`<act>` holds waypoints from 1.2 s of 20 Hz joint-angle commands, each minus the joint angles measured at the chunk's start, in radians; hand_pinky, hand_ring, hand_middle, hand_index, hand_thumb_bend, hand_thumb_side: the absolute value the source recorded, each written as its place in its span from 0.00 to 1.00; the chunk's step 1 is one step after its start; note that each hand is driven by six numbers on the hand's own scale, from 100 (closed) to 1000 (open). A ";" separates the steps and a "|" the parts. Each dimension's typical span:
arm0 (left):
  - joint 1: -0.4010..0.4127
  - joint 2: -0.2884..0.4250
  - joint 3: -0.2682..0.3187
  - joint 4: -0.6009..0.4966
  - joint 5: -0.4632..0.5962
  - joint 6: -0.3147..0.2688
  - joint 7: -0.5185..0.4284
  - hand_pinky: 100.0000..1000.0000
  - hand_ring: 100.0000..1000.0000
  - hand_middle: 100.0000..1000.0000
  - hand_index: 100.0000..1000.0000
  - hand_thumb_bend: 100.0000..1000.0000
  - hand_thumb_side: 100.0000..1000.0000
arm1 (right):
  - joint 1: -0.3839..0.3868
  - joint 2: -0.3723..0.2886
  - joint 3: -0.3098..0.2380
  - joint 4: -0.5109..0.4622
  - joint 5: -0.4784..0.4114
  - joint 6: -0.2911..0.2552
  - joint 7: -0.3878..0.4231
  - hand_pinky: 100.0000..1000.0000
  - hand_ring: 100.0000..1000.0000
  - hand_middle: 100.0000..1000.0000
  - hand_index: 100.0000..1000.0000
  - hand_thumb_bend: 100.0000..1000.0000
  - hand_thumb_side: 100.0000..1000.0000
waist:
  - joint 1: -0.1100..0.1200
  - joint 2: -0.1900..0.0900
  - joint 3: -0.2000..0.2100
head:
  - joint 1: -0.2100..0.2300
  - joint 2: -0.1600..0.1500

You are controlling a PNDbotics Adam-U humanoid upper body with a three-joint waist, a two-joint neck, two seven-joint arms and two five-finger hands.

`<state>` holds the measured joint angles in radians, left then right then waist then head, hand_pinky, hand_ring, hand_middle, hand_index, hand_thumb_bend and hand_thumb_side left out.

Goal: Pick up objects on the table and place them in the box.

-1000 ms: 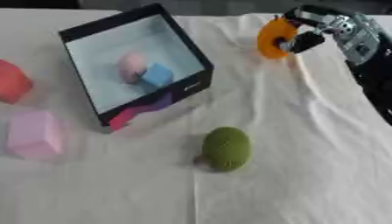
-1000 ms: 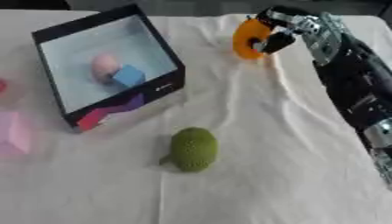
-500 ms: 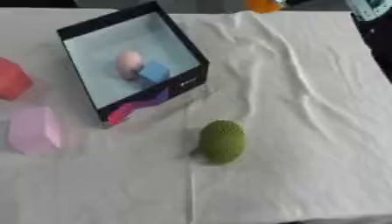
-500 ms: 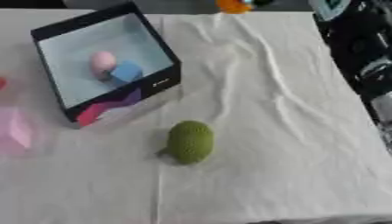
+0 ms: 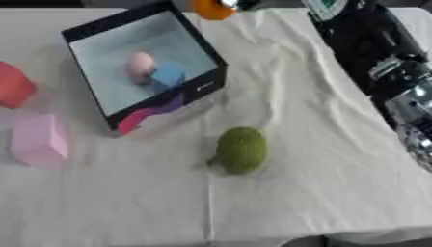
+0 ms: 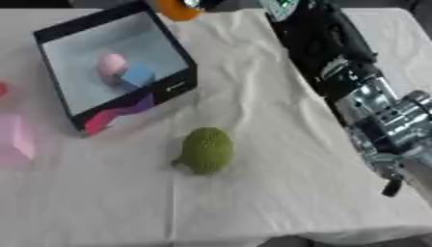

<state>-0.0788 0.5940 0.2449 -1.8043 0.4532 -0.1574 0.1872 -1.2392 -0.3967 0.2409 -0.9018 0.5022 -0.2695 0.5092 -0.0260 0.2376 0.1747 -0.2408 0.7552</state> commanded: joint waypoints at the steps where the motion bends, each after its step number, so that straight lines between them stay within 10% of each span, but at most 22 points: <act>1: -0.009 0.048 0.022 -0.019 0.017 -0.006 0.008 0.92 0.88 0.76 0.75 0.00 0.65 | -0.034 0.043 0.000 0.001 0.033 0.019 -0.028 0.69 0.54 0.42 0.62 0.00 0.13 | 0.015 -0.038 0.009 | -0.016 0.007; 24: -0.013 0.045 0.031 -0.015 0.036 -0.012 0.004 0.92 0.87 0.76 0.75 0.00 0.65 | 0.040 0.194 0.000 0.084 0.245 0.059 -0.116 0.78 0.68 0.55 0.75 0.00 0.23 | 0.008 -0.030 0.060 | -0.078 0.009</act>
<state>-0.0816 0.6014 0.2726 -1.8042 0.4882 -0.1687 0.1966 -1.1787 -0.1979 0.2468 -0.8137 0.7312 -0.2036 0.3970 -0.0260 0.2376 0.2322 -0.3140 0.7636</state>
